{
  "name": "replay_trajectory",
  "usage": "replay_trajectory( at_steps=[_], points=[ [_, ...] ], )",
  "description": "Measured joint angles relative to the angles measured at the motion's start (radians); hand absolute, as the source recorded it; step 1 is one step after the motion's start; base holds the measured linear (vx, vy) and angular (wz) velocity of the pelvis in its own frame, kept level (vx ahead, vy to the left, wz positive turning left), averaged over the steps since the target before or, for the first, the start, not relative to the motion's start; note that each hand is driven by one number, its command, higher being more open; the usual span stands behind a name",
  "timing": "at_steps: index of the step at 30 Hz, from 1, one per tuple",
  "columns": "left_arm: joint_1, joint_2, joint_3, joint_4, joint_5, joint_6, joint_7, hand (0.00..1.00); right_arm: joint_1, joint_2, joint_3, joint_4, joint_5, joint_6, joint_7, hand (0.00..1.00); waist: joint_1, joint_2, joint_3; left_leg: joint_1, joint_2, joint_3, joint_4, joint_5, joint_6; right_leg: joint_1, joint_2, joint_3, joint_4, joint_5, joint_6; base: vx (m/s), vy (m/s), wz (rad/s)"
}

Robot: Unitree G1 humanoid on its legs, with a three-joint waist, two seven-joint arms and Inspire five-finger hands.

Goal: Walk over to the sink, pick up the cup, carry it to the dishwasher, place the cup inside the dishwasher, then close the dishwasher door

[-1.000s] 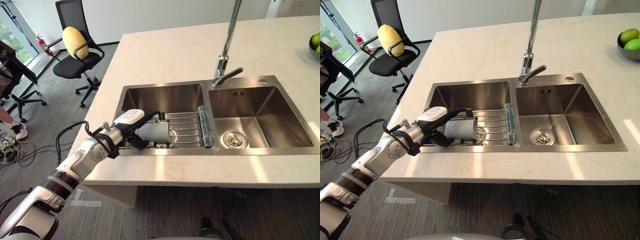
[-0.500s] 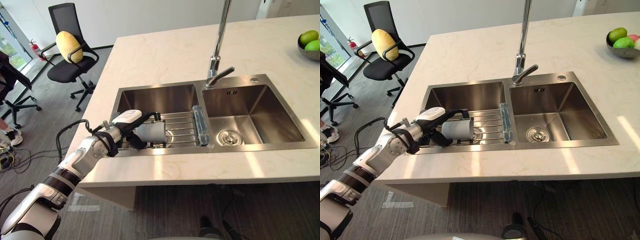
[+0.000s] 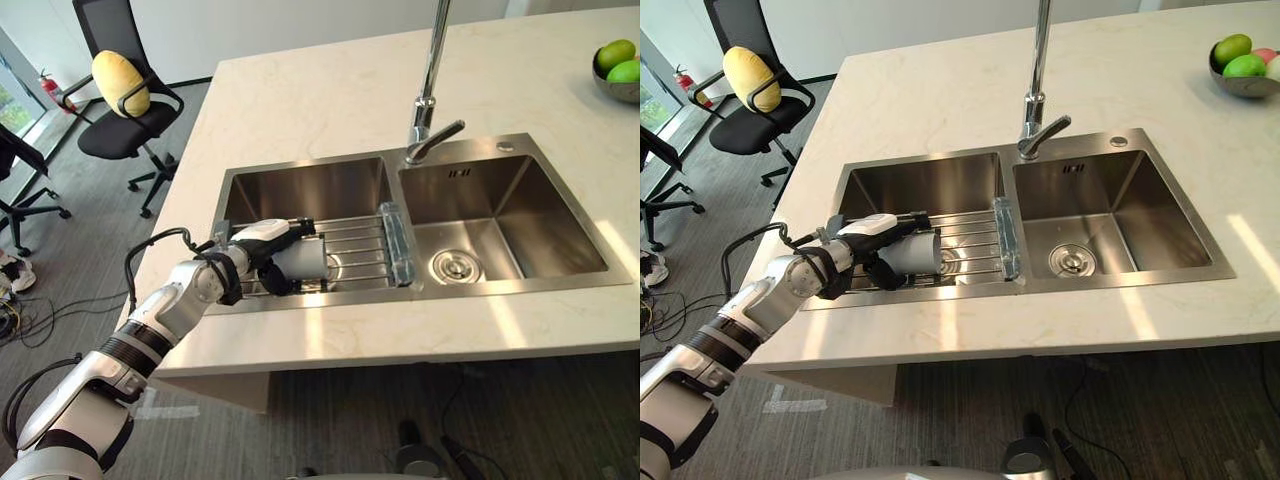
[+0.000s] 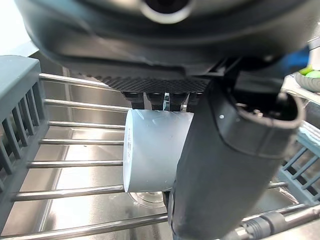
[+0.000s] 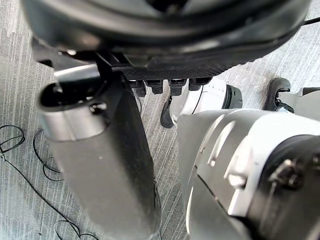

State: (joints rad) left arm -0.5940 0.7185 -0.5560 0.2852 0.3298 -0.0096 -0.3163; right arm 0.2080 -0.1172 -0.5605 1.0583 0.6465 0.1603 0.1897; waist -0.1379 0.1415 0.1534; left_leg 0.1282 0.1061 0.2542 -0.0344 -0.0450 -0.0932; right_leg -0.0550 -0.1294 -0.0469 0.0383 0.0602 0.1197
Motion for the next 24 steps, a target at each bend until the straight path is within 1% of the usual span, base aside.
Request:
replay_trajectory(
  at_steps=[2, 6, 9, 10, 12, 14, 18, 19, 20, 21, 22, 23, 24],
  points=[
    [-0.007, -0.014, -0.001, 0.004, -0.005, 0.024, -0.011, 1.00, -0.001, -0.001, 0.011, -0.011, 0.000, -0.007, 0.000, 1.00, -0.011, 0.003, 0.016, -0.002, -0.005, 0.000, 0.001, 0.000, 0.000, -0.008, -0.006, 0.002, 0.013, -0.005, 0.003, 0.00, 0.000, 0.00],
    [-0.026, -0.026, -0.003, 0.003, -0.005, 0.041, -0.041, 1.00, 0.001, -0.008, 0.060, -0.014, 0.000, -0.011, -0.018, 1.00, -0.022, 0.005, 0.021, -0.006, -0.009, 0.000, 0.001, 0.000, 0.000, -0.020, -0.011, 0.005, 0.026, -0.012, 0.006, 0.00, 0.000, 0.00],
    [-0.045, -0.036, 0.000, 0.000, 0.000, 0.082, -0.097, 1.00, 0.000, -0.007, 0.110, -0.033, 0.000, -0.012, -0.040, 1.00, -0.031, 0.006, 0.023, -0.012, -0.013, 0.001, 0.001, 0.000, 0.000, -0.037, -0.014, 0.009, 0.050, -0.024, 0.007, 0.00, 0.000, 0.00],
    [-0.050, -0.039, 0.001, -0.001, 0.005, 0.093, -0.109, 0.00, 0.001, -0.007, 0.117, -0.036, 0.000, -0.012, -0.042, 1.00, -0.033, 0.006, 0.025, -0.012, -0.013, 0.001, 0.002, 0.000, 0.000, -0.038, -0.014, 0.009, 0.052, -0.026, 0.007, 0.00, 0.000, 0.00],
    [-0.065, -0.048, 0.012, -0.003, 0.018, 0.136, -0.153, 0.00, 0.001, -0.008, 0.139, -0.053, 0.001, -0.017, -0.060, 1.00, -0.040, 0.009, 0.031, -0.011, -0.013, 0.001, 0.002, 0.000, 0.000, -0.038, -0.015, 0.009, 0.054, -0.026, 0.007, 0.00, 0.000, 0.00],
    [-0.076, -0.062, 0.018, 0.001, 0.040, 0.159, -0.175, 0.00, 0.001, -0.011, 0.156, -0.060, 0.001, -0.023, -0.071, 1.00, -0.045, 0.012, 0.033, -0.011, -0.013, 0.001, 0.002, -0.001, -0.001, -0.039, -0.016, 0.010, 0.055, -0.026, 0.008, 0.00, 0.000, 0.00],
    [-0.098, -0.071, 0.029, 0.017, 0.102, 0.155, -0.170, 0.00, -0.001, -0.018, 0.198, -0.081, 0.015, -0.032, -0.082, 1.00, -0.060, 0.015, 0.044, -0.015, -0.010, 0.004, 0.003, -0.003, -0.005, -0.048, -0.015, 0.018, 0.058, -0.027, 0.008, 0.00, -0.009, -0.04],
    [-0.100, -0.071, 0.036, 0.026, 0.097, 0.146, -0.163, 0.00, -0.001, -0.019, 0.205, -0.083, 0.020, -0.034, -0.083, 1.00, -0.063, 0.016, 0.046, -0.016, -0.010, 0.005, 0.002, -0.003, -0.005, -0.050, -0.015, 0.019, 0.058, -0.027, 0.008, 0.00, -0.013, -0.04],
    [-0.100, -0.071, 0.041, 0.028, 0.087, 0.121, -0.140, 0.00, 0.000, -0.021, 0.218, -0.085, 0.023, -0.035, -0.087, 1.00, -0.068, 0.020, 0.051, -0.018, -0.009, 0.004, 0.003, -0.003, -0.005, -0.050, -0.014, 0.018, 0.057, -0.027, 0.008, 0.00, 0.000, 0.00],
    [-0.090, -0.074, 0.039, 0.034, 0.080, 0.094, -0.103, 0.00, -0.001, -0.021, 0.221, -0.085, 0.024, -0.037, -0.090, 1.00, -0.070, 0.023, 0.053, -0.019, -0.008, 0.004, 0.002, -0.004, -0.005, -0.050, -0.013, 0.017, 0.055, -0.027, 0.008, 0.00, 0.000, 0.00],
    [-0.084, -0.074, 0.036, 0.039, 0.080, 0.081, -0.076, 0.00, -0.001, -0.021, 0.224, -0.085, 0.025, -0.039, -0.091, 1.00, -0.071, 0.023, 0.053, -0.019, -0.008, 0.004, 0.003, -0.004, -0.006, -0.050, -0.012, 0.017, 0.054, -0.027, 0.008, 0.00, 0.000, 0.00],
    [-0.070, -0.073, 0.036, 0.047, 0.074, 0.053, -0.028, 0.00, 0.000, -0.021, 0.226, -0.085, 0.027, -0.042, -0.092, 1.00, -0.071, 0.024, 0.054, -0.021, -0.006, 0.003, 0.003, -0.004, -0.006, -0.050, -0.011, 0.014, 0.051, -0.027, 0.008, 0.02, -0.014, 0.03],
    [-0.063, -0.072, 0.035, 0.049, 0.068, 0.039, -0.007, 0.00, 0.000, -0.021, 0.226, -0.085, 0.028, -0.043, -0.094, 1.00, -0.071, 0.025, 0.054, -0.022, -0.006, 0.002, 0.003, -0.004, -0.006, -0.050, -0.011, 0.012, 0.050, -0.027, 0.008, 0.02, -0.017, 0.08]
  ],
)
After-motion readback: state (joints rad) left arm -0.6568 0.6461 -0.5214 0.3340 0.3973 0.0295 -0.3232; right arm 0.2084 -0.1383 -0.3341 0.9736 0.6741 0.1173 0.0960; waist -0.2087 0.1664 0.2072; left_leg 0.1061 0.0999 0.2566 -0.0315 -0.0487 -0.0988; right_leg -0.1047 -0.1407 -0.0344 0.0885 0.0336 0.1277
